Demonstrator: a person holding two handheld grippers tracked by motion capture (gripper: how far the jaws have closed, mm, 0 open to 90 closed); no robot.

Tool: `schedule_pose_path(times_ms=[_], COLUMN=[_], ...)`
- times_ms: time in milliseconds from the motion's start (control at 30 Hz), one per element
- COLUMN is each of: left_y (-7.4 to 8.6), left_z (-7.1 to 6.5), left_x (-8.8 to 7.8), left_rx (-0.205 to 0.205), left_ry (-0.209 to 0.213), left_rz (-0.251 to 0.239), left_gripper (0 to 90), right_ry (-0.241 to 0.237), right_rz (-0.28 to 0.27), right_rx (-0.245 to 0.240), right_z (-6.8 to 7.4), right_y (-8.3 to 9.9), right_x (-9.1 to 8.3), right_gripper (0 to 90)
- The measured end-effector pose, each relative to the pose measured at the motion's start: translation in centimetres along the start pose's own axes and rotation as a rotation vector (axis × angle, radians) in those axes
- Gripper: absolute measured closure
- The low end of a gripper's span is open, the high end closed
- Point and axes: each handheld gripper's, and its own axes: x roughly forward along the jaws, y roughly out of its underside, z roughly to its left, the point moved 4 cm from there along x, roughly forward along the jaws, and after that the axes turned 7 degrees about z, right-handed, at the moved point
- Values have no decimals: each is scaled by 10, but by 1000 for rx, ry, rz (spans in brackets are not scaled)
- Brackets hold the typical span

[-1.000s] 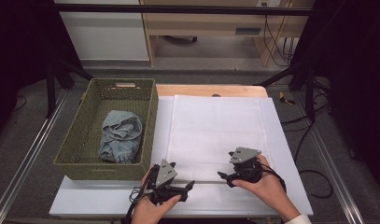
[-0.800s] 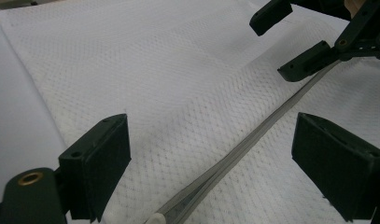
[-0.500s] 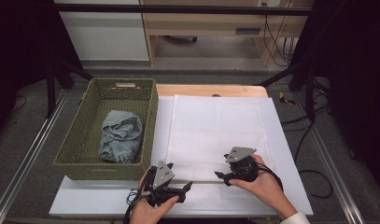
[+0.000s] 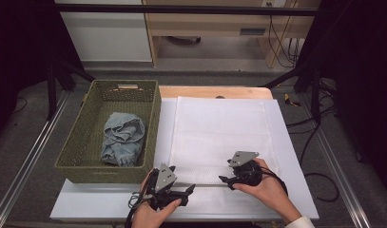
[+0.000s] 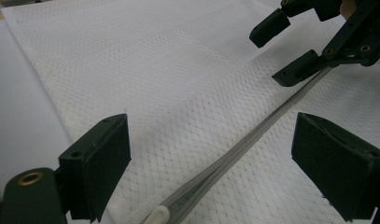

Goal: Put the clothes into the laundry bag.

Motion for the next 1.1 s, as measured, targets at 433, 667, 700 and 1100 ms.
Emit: schedule_pose_path(times_ms=[433, 667, 700, 1100], left_y=[0, 0, 0, 0], left_z=[-2, -3, -3, -3], left_x=[1, 1, 1, 1], left_rx=[12, 13, 16, 16], left_ry=[3, 6, 5, 7], left_rz=[6, 9, 10, 15], left_gripper=[118, 117, 117, 119], right_ry=[-34, -50, -51, -77], right_rz=[63, 88, 89, 52], right_rx=[-37, -45, -47, -3], right_z=[9, 11, 10, 2], right_y=[5, 5, 5, 3], right_x=[11, 17, 17, 17], right_gripper=[256, 268, 283, 489])
